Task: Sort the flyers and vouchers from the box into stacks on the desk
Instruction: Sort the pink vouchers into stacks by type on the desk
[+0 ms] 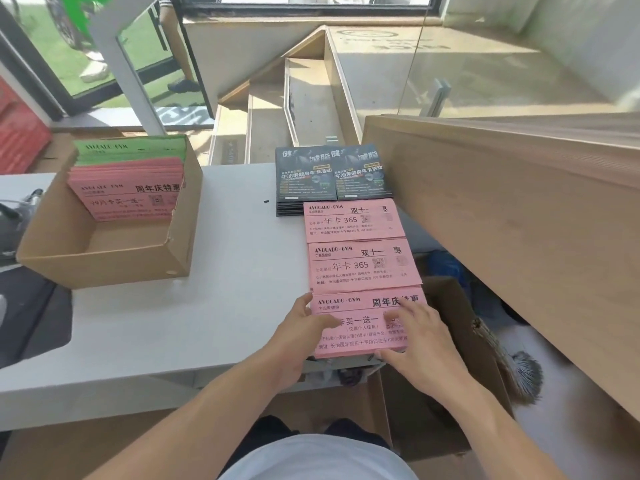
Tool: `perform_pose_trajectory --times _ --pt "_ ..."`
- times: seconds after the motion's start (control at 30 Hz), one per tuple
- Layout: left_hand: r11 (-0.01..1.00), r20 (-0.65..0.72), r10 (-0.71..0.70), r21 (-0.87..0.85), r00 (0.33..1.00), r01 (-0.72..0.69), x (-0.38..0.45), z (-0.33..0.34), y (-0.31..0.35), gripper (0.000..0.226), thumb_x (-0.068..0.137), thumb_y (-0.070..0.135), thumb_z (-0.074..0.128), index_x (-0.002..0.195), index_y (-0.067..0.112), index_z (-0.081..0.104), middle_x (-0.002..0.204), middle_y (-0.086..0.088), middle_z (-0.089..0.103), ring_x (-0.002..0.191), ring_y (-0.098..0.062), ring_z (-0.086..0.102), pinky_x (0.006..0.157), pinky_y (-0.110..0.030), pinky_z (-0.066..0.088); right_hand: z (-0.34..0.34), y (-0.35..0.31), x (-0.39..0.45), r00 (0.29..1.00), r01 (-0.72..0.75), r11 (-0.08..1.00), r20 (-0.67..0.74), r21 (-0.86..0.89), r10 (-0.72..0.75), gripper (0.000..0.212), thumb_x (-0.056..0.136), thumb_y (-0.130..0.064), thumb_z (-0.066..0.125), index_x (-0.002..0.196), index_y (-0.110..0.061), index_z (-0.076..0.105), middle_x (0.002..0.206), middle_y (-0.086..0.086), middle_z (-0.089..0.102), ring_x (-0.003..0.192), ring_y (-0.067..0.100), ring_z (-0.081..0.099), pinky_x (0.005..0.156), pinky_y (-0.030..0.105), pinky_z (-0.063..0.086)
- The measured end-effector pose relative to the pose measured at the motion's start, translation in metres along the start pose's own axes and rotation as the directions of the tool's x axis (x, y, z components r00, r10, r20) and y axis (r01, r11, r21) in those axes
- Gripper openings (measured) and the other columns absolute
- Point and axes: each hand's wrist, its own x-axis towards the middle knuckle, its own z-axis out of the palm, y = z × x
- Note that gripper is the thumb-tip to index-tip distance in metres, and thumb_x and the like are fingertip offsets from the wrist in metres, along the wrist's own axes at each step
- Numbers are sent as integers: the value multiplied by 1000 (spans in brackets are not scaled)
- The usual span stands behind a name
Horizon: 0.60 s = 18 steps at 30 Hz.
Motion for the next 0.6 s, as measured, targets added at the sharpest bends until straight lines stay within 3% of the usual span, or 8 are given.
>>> perform_pose_trajectory --times 0.23,0.3,0.4,0.47,0.6 --pt "999 18 32 -12 999 -32 -2 -2 -2 69 98 14 63 153 33 27 140 15 54 108 -7 62 68 -20 46 -2 -9 2 1000 -11 1000 1 2 11 71 80 -63 70 141 -38 43 157 -12 27 146 11 19 122 42 19" --pt "999 -12 44 1 999 -44 -3 -6 -2 74 97 17 66 156 32 24 154 13 40 119 -9 55 83 -22 48 -1 -18 1 1000 -4 1000 -11 21 4 69 81 -64 69 141 -37 45 155 -13 31 144 10 23 122 40 21" --pt "996 -75 84 10 994 -84 -5 -17 -2 73 95 22 68 155 33 27 161 10 31 143 -16 37 110 -37 37 3 -32 4 1000 21 999 0 -24 -21 61 86 -65 61 139 -36 49 149 -14 40 139 9 31 120 36 25" --pt "988 -150 154 33 977 -150 -9 -28 -1 64 96 23 66 150 34 35 156 14 37 141 -11 40 107 -34 38 3 -45 8 998 13 1000 -61 28 -12 53 89 -62 60 135 -36 53 143 -15 46 134 8 37 118 36 30" --pt "942 -325 336 92 884 -324 -17 -65 2 46 97 17 65 135 38 51 140 21 52 124 1 54 89 -13 42 0 -91 30 987 117 986 -121 121 -102 43 91 -52 63 130 -37 54 136 -16 50 128 6 41 113 35 35"
